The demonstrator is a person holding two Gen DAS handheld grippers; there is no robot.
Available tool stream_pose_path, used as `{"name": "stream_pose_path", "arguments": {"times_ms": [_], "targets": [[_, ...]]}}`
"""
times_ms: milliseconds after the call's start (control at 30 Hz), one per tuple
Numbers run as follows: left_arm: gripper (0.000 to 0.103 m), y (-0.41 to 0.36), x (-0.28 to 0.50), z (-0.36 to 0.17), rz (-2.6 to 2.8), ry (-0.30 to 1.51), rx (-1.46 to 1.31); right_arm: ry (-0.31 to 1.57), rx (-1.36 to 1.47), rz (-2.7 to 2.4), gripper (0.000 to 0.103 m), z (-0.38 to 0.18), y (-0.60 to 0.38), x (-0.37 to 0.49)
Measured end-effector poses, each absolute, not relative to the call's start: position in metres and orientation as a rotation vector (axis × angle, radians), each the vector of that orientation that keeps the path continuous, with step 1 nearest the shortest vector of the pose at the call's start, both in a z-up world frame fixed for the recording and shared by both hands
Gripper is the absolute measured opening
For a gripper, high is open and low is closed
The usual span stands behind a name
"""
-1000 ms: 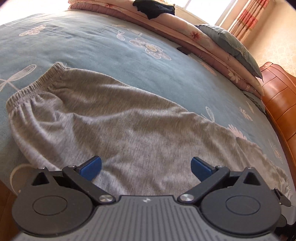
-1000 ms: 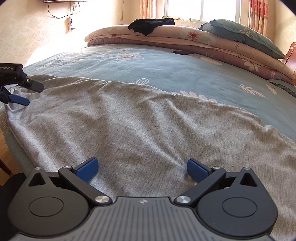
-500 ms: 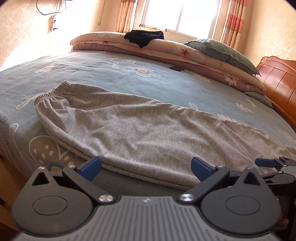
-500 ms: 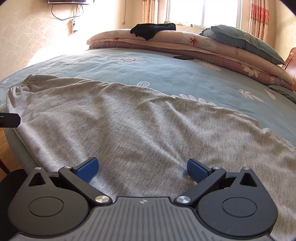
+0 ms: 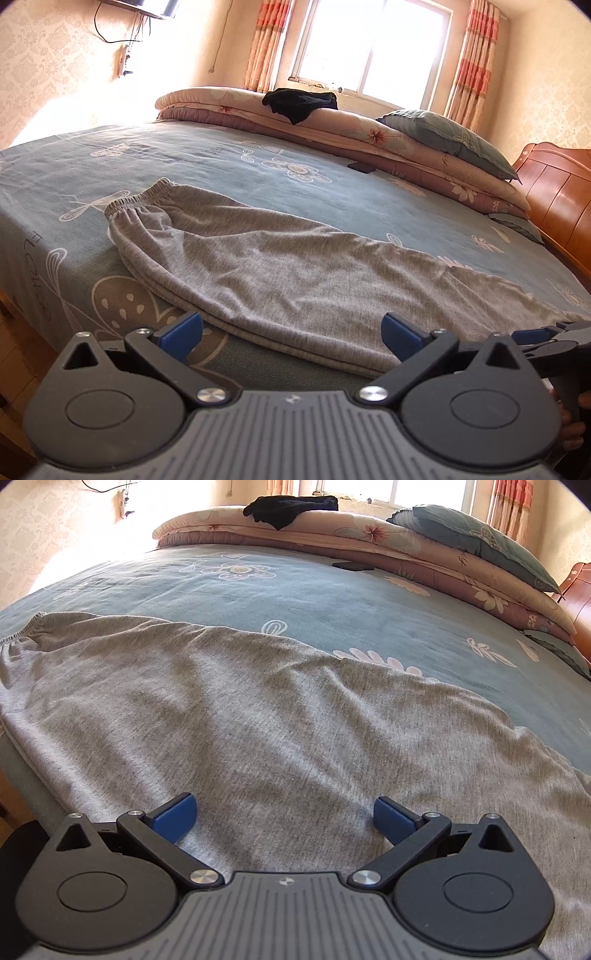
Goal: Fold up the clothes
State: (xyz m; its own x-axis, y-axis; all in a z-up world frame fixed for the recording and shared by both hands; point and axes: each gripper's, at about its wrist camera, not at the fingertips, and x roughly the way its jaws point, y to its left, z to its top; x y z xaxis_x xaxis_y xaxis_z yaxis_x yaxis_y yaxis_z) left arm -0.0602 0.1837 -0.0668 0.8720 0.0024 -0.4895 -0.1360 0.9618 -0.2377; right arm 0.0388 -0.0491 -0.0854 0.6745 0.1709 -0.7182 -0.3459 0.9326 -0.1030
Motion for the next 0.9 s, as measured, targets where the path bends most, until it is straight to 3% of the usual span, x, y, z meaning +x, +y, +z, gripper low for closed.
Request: {"name": "stream_pose_path", "arguments": {"times_ms": [333, 567, 900], "targets": [[0.102, 0.159, -0.012, -0.060, -0.050, 0.510, -0.174, 0.706, -0.295, 0.256, 0.103, -0.077, -0.077, 0.021], [0.102, 0.134, 0.040, -0.082, -0.109, 0.636, -0.148, 0.687, -0.175, 0.162, 0.103, -0.071, -0.121, 0.026], [0.102, 0.120, 0.004, -0.090, -0.137, 0.736, 0.031, 0.717, -0.086, 0.131, 0.103, -0.094, -0.149, 0.030]]}}
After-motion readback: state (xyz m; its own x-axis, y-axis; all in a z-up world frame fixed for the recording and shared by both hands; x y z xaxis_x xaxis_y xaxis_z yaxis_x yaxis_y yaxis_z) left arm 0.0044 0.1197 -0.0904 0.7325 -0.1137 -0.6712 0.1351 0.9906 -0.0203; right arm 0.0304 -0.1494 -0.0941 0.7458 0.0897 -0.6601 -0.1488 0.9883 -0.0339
